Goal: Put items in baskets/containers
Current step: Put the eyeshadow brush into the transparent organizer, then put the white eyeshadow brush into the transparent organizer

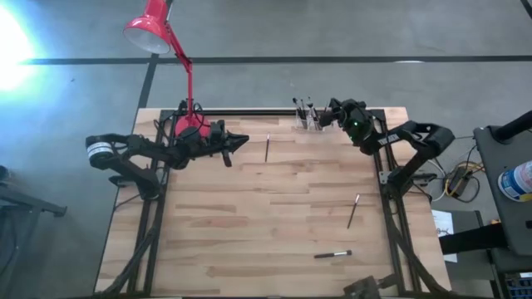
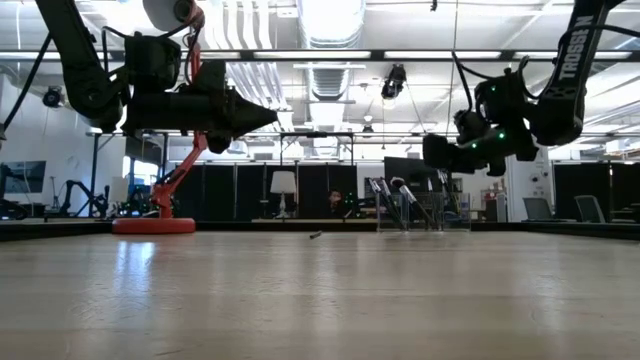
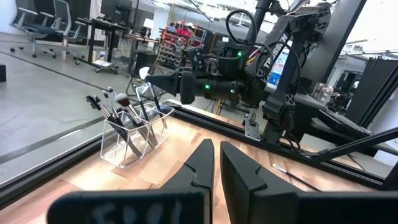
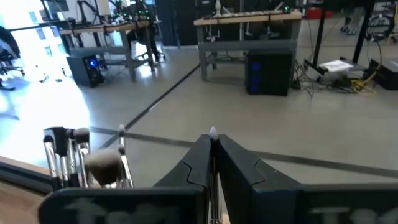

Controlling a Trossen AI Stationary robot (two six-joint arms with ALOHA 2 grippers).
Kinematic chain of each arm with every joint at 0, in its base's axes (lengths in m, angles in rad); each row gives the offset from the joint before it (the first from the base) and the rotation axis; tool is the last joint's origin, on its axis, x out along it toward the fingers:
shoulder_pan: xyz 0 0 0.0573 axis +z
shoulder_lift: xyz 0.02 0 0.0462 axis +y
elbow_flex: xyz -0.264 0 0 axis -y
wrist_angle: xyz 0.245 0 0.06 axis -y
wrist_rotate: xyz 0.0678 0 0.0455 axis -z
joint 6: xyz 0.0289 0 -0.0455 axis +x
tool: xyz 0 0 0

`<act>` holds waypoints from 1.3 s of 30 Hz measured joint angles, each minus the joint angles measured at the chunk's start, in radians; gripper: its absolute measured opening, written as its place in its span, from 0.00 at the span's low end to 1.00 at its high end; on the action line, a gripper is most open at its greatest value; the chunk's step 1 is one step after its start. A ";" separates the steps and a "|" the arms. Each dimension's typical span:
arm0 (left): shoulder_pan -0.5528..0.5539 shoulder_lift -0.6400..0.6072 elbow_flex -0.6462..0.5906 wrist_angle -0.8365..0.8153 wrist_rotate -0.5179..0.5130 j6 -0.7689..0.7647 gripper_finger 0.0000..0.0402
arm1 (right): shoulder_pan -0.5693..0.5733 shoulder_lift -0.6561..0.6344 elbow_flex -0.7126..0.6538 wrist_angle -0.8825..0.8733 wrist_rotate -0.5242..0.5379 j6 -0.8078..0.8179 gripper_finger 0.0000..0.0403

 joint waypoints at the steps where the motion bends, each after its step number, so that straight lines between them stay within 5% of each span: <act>1: 0.000 0.000 0.000 0.000 0.000 0.000 0.05 | -0.002 0.003 0.000 -0.005 0.000 0.004 0.05; 21: 0.000 0.000 0.000 0.000 0.000 -0.003 0.05 | 0.008 -0.044 0.001 -0.132 0.028 0.051 0.24; 32: 0.000 0.000 0.000 0.000 -0.001 -0.003 0.05 | 0.197 -0.401 0.034 -0.747 0.035 0.132 0.04; 39: 0.000 0.000 0.000 0.000 -0.001 -0.004 0.05 | 0.521 -0.569 0.034 -1.097 0.299 0.356 0.02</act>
